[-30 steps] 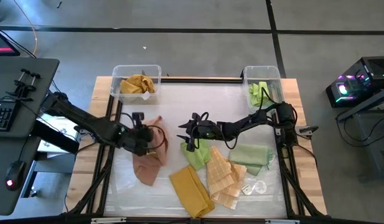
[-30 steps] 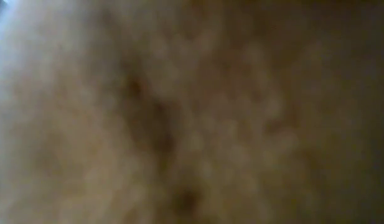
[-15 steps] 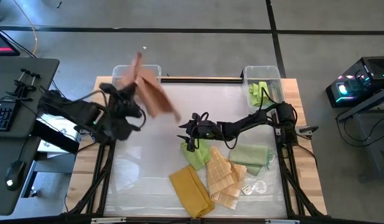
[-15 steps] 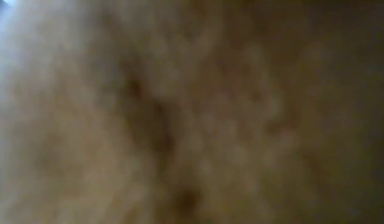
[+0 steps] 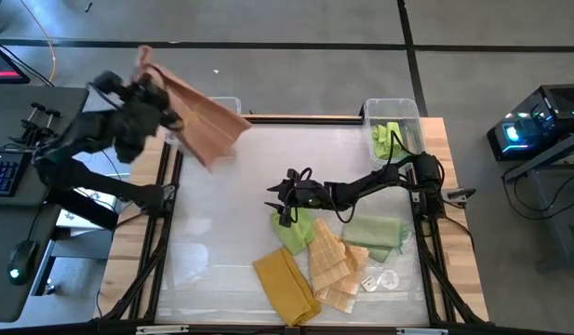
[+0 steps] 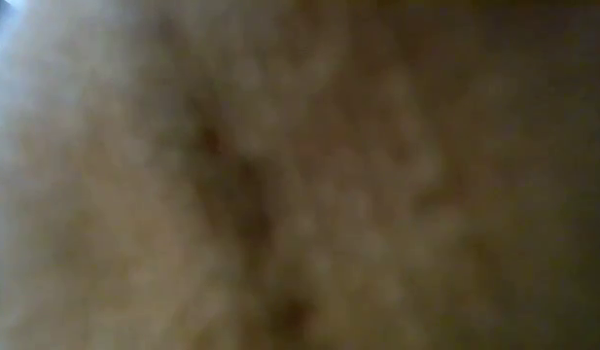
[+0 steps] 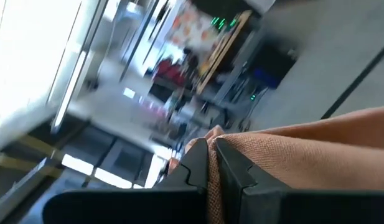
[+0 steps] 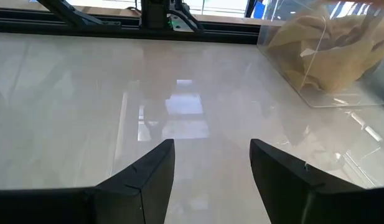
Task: Sort towels by color in basket
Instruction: Put the brown microfiber cloth into the left transparent bin
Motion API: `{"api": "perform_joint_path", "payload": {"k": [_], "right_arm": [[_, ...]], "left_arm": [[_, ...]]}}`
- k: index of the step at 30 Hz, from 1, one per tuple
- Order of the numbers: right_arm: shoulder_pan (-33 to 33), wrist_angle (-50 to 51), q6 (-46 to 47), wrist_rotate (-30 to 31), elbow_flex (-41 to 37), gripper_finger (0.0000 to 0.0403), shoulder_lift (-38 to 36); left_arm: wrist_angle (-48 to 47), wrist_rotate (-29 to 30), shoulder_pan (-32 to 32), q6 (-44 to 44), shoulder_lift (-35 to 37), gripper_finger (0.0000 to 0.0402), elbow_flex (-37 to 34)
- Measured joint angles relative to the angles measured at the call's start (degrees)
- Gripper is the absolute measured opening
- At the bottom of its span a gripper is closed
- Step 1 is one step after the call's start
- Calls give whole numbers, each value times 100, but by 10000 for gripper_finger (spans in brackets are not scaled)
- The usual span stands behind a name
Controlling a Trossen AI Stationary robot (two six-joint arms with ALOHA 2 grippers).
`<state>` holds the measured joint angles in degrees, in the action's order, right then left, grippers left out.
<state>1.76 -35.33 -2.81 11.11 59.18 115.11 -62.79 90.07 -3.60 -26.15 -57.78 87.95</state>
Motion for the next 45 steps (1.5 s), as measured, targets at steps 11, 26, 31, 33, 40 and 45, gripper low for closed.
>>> {"api": "perform_joint_path", "payload": {"k": [11, 26, 31, 33, 40, 45], "right_arm": [[-90, -2, 0, -2, 0, 204, 0], [-88, -2, 42, -17, 0, 204, 0], [-88, 0, 42, -22, 0, 204, 2], [-88, 0, 44, -22, 0, 204, 1], [-88, 0, 143, -22, 0, 204, 1], [-88, -1, 146, -22, 0, 204, 1]], "left_arm": [[1778, -1954, -1399, -1457, 32, 1, 643], [2657, -4791, -3583, -1466, -791, 1, -154], [2602, -4996, -4023, -1432, -885, 1, -741], [2471, -5208, -4233, -1238, -860, 1, -937], [1590, -6614, -4965, 11, -932, 1, -1541], [1647, -7508, -5260, 161, -1126, 41, -1963]]}}
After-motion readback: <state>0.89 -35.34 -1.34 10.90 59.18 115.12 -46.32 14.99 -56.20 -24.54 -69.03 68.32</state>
